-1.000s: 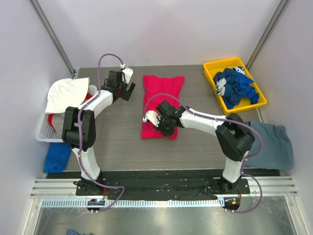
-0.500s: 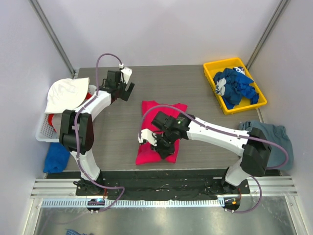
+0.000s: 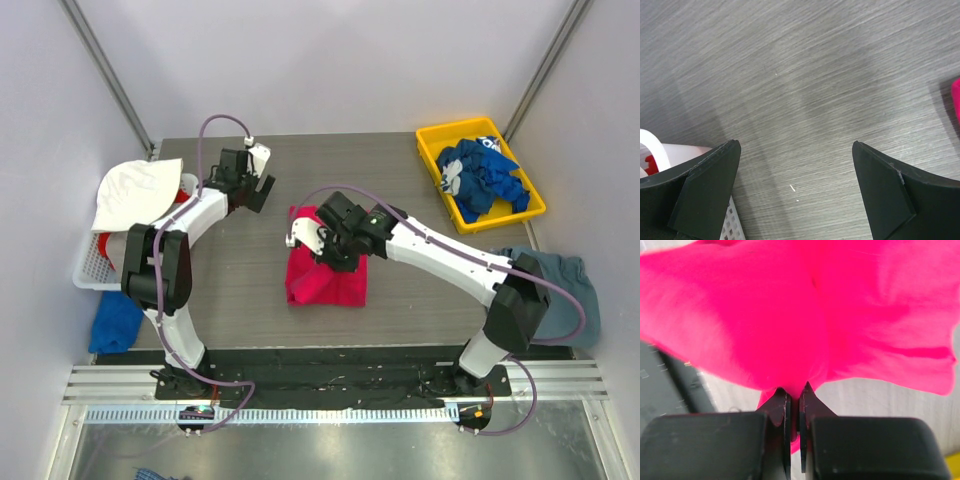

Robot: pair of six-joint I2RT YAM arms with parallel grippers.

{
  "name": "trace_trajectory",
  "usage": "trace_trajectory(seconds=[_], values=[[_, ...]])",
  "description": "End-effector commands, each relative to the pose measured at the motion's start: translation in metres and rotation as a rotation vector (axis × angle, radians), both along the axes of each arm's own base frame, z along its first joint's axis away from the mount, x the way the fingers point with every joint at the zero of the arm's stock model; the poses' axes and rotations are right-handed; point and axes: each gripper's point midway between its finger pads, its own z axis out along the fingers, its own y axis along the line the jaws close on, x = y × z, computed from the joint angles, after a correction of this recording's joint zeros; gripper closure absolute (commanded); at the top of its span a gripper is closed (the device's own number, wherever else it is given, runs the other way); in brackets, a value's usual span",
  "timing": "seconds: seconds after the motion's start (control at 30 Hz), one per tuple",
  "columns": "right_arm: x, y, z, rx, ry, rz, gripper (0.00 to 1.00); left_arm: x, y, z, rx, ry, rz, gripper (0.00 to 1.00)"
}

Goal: Fold and stack the t-shirts
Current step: Fold the tshirt

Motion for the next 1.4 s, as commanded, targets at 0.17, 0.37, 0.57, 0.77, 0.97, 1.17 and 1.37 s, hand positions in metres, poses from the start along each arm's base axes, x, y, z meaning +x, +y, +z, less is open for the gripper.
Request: trace_trajectory(seconds=[0.17, 0.37, 0.57, 0.77, 0.97, 1.17, 1.37], values=[[0.073, -0.001, 0.008, -0.021, -0.145, -0.091, 0.99, 0.001, -0.002, 0.029, -0.029, -0.071, -0.021, 0.00], [0.097, -0.007, -0.008, -0.046, -0.126, -0.126, 0.99, 0.002, -0.004, 0.029, -0.037, -0.074, -0.025, 0.00], [0.114, -0.006, -0.020, -0.049, -0.111, -0.152, 0.98, 0.001, -0.004, 0.026, -0.035, -0.074, -0.030, 0.00], [0.134, -0.006, -0.025, -0.050, -0.117, -0.183, 0.96, -0.001, -0.004, 0.022, -0.034, -0.066, -0.033, 0.00], [0.149, -0.006, -0.023, -0.044, -0.138, -0.209, 0.78, -0.008, -0.007, 0.020, -0.046, -0.057, -0.048, 0.00], [0.166, -0.016, -0.022, -0.053, -0.170, -0.252, 0.69, -0.017, -0.008, 0.024, -0.047, -0.063, -0.058, 0.00], [0.184, -0.025, -0.021, -0.055, -0.204, -0.287, 0.69, -0.019, -0.008, 0.025, -0.043, -0.063, -0.063, 0.00]])
